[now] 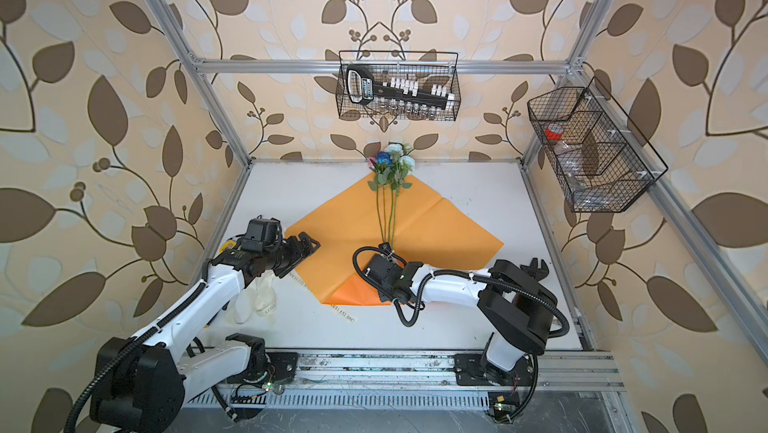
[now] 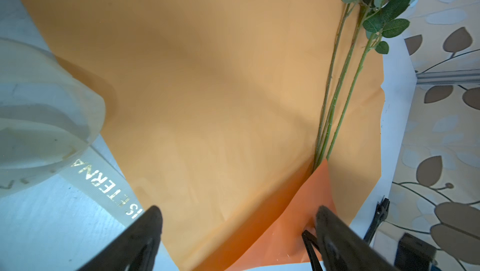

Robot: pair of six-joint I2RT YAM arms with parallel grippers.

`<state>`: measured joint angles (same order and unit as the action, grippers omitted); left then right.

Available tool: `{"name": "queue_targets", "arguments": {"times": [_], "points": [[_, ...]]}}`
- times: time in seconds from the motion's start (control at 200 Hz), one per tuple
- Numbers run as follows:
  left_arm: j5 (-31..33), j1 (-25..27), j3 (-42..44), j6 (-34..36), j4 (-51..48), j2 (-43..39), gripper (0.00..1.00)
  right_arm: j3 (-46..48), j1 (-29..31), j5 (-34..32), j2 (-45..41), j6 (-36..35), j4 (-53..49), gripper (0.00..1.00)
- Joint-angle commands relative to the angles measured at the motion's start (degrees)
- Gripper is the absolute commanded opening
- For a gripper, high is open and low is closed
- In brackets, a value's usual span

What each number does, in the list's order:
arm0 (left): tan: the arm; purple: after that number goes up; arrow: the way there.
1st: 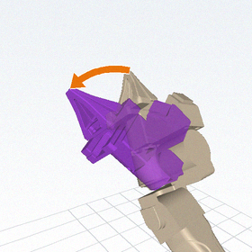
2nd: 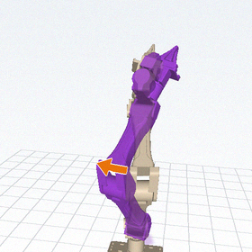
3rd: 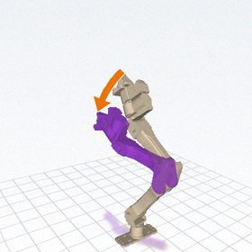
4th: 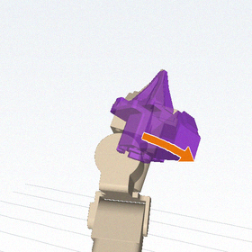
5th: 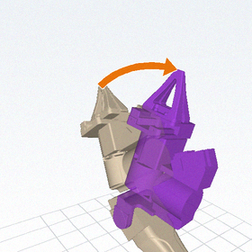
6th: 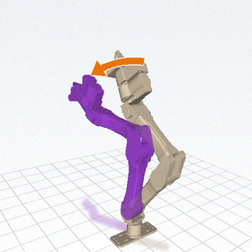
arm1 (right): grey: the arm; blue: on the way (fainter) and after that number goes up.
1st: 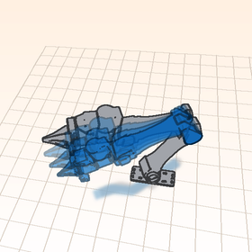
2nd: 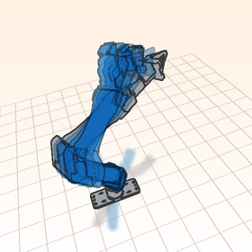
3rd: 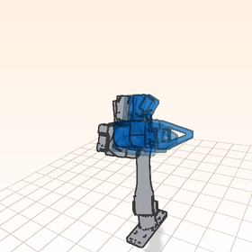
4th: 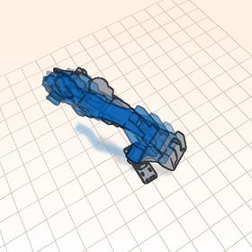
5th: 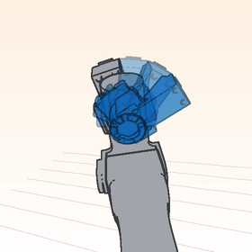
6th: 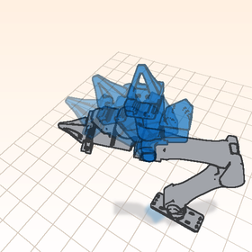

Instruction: Tie the bouquet of fake flowers

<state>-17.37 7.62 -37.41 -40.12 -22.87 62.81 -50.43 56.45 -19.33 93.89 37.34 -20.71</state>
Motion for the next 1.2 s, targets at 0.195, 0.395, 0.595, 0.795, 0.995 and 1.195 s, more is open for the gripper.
{"name": "queue_targets", "arguments": {"times": [0.195, 0.395, 0.595, 0.795, 0.995, 1.195], "points": [[-13.54, 0.52, 6.5, -3.2, -1.31, 0.51, 0.85, -0.89, -0.94, 1.14, -0.58, -1.31, 0.47, 0.39], [-10.51, 3.72, 12.24, -8.48, -8.13, -8.98, 0.87, -0.63, -1.16, 1.12, -1.59, -1.7, 0.8, 0.4], [-12.7, 7.87, 19.68, -18.08, 3.04, -13.21, 0.89, 0.07, -1.49, 1.82, -1.91, -2.13, 1.42, 0.4], [-7.67, 19.36, 19.16, -21.42, 9.6, -10.83, 0.9, 0.58, -1.69, 2.19, -2.38, -1.81, 1.77, 0.4], [-4.79, 23.38, 19.41, -23.31, 15.34, -7.15, 0.9, 1.38, -1.78, 3.25, -3.99, -1.12, 2.24, 0.4], [1.3, 25.94, 20.19, -23.78, 21.98, -5.56, 0.91, 2.87, -2.38, 3.78, -4.93, -1.18, 3.08, 0.4]]}}
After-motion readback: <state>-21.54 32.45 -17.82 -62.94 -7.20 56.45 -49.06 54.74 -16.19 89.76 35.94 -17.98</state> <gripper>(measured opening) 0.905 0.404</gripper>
